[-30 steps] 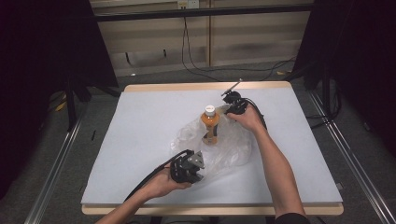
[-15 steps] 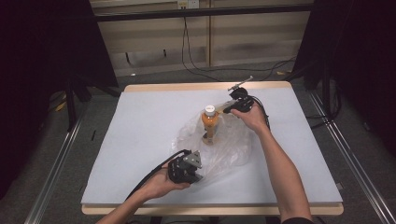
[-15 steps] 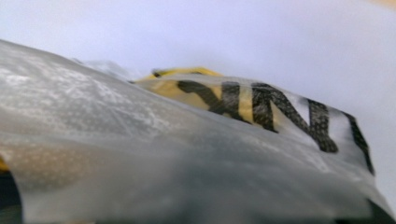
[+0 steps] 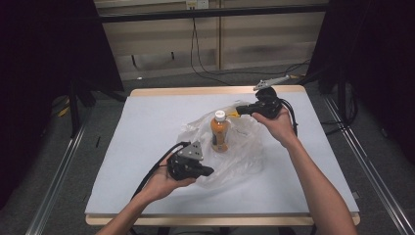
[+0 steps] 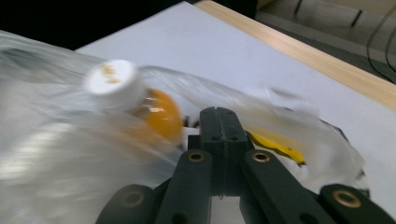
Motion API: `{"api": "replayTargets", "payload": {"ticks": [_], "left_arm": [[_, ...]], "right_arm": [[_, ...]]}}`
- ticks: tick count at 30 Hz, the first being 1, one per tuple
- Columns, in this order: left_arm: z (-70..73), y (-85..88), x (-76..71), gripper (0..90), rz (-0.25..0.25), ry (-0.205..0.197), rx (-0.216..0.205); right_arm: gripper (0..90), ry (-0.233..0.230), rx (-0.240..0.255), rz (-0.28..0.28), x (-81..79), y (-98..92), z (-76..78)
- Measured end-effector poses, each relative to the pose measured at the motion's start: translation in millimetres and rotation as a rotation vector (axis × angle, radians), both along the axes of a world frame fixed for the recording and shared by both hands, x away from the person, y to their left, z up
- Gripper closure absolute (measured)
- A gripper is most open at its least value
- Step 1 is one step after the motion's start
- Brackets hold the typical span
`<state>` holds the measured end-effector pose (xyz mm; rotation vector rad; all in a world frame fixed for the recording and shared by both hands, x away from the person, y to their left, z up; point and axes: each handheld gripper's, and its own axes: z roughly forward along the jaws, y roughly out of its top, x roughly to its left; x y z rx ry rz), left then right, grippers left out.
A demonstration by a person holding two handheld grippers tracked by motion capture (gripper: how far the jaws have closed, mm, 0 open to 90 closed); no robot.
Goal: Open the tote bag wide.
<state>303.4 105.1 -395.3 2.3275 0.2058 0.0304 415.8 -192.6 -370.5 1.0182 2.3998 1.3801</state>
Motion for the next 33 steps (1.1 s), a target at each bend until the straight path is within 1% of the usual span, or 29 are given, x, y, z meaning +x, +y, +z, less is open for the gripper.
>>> {"api": "replayTargets", "payload": {"ticks": [1, 3, 4, 5, 6, 7, 8, 9, 10, 11, 12, 13, 14, 15, 16, 17, 19, 20, 22, 23, 24, 25, 26, 27, 28, 30, 31, 32, 33], "left_arm": [[5.9, 1.3, 1.9, 90.0, 0.007, -0.005, -0.014], [14.9, 3.3, 6.6, 90.0, 0.015, -0.020, -0.008], [19.0, 4.2, 9.3, 90.0, 0.019, -0.044, -0.014], [23.6, 4.5, 11.0, 90.0, 0.030, -0.052, -0.016], [23.6, 4.5, 11.0, 90.0, 0.030, -0.052, -0.016], [26.8, 3.9, 13.1, 90.0, 0.022, -0.063, -0.009], [27.9, 2.5, 15.2, 90.0, 0.031, -0.071, 0.003], [27.9, 2.5, 15.2, 90.0, 0.031, -0.071, 0.003], [25.8, 0.7, 22.7, 90.0, 0.034, -0.052, 0.034], [21.7, -0.9, 26.4, 90.0, 0.050, -0.054, 0.045], [17.8, -2.0, 30.1, 90.0, 0.056, -0.055, 0.050], [14.1, -2.1, 34.2, 90.0, 0.058, -0.038, 0.050], [11.0, -2.3, 37.4, 90.0, 0.064, -0.036, 0.050], [6.5, -2.4, 41.6, 90.0, 0.073, -0.031, 0.065], [-0.1, -2.6, 46.8, 90.0, 0.090, -0.022, 0.078], [-5.1, -2.3, 50.3, 90.0, 0.103, -0.013, 0.090], [-14.8, -2.0, 55.7, 90.0, 0.109, 0.001, 0.116], [-20.8, -1.7, 58.8, 90.0, 0.116, 0.009, 0.123], [-32.6, -1.6, 63.7, 90.0, 0.130, 0.027, 0.152], [-37.7, -1.6, 65.3, 90.0, 0.137, 0.028, 0.175], [-43.1, -1.2, 67.2, 90.0, 0.144, 0.041, 0.186], [-47.8, -0.3, 69.4, 90.0, 0.156, 0.053, 0.196], [-53.4, 1.5, 71.9, 90.0, 0.172, 0.062, 0.202], [-55.9, 3.5, 74.4, 90.0, 0.171, 0.066, 0.206], [-59.2, 6.2, 76.7, 90.0, 0.182, 0.071, 0.203], [-64.7, 12.4, 80.3, 90.0, 0.206, 0.097, 0.191], [-66.9, 15.3, 82.8, 90.0, 0.211, 0.100, 0.204], [-66.9, 15.3, 82.8, 90.0, 0.211, 0.100, 0.204], [-68.4, 21.7, 86.9, 90.0, 0.207, 0.097, 0.219]], "right_arm": [[90.0, -0.010, 0.005, 0.023, -7.1, 1.6, 5.7], [90.0, -0.024, 0.007, 0.051, -17.6, 5.8, 13.4], [90.0, -0.032, 0.008, 0.062, -21.3, 7.7, 16.0], [90.0, -0.035, 0.008, 0.076, -26.1, 10.6, 19.4], [90.0, -0.035, 0.008, 0.076, -26.1, 10.6, 19.4], [90.0, -0.043, 0.002, 0.098, -31.3, 15.0, 23.2], [90.0, -0.048, 0.008, 0.137, -39.1, 23.0, 28.2], [90.0, -0.048, 0.001, 0.156, -41.3, 26.7, 29.2], [90.0, -0.047, -0.017, 0.177, -44.7, 33.6, 29.5], [90.0, -0.041, -0.020, 0.191, -46.6, 38.0, 28.8], [90.0, -0.033, -0.028, 0.217, -49.1, 44.6, 26.3], [90.0, -0.030, -0.036, 0.229, -50.8, 49.4, 22.8], [90.0, -0.020, -0.036, 0.240, -51.6, 53.3, 17.7], [90.0, -0.014, -0.044, 0.246, -51.4, 55.9, 12.9], [90.0, -0.004, -0.061, 0.246, -50.6, 58.5, 5.5], [90.0, 0.021, -0.071, 0.248, -48.5, 60.1, -5.0], [90.0, 0.055, -0.103, 0.243, -44.3, 60.3, -22.6], [90.0, 0.066, -0.115, 0.241, -43.4, 60.1, -28.9], [90.0, 0.103, -0.131, 0.235, -40.3, 57.5, -43.8], [90.0, 0.112, -0.149, 0.229, -38.7, 55.8, -50.4], [90.0, 0.125, -0.172, 0.221, -37.2, 53.9, -56.9], [90.0, 0.149, -0.175, 0.210, -35.8, 51.1, -63.5], [90.0, 0.163, -0.178, 0.203, -34.0, 48.5, -70.5], [90.0, 0.188, -0.201, 0.187, -33.0, 45.5, -78.1], [90.0, 0.190, -0.208, 0.185, -31.8, 43.3, -82.7], [90.0, 0.212, -0.220, 0.163, -29.9, 36.7, -92.7], [90.0, 0.215, -0.224, 0.155, -29.3, 33.6, -97.1], [90.0, 0.215, -0.224, 0.155, -29.3, 33.6, -97.1], [90.0, 0.231, -0.219, 0.148, -30.2, 26.3, -105.1]]}}
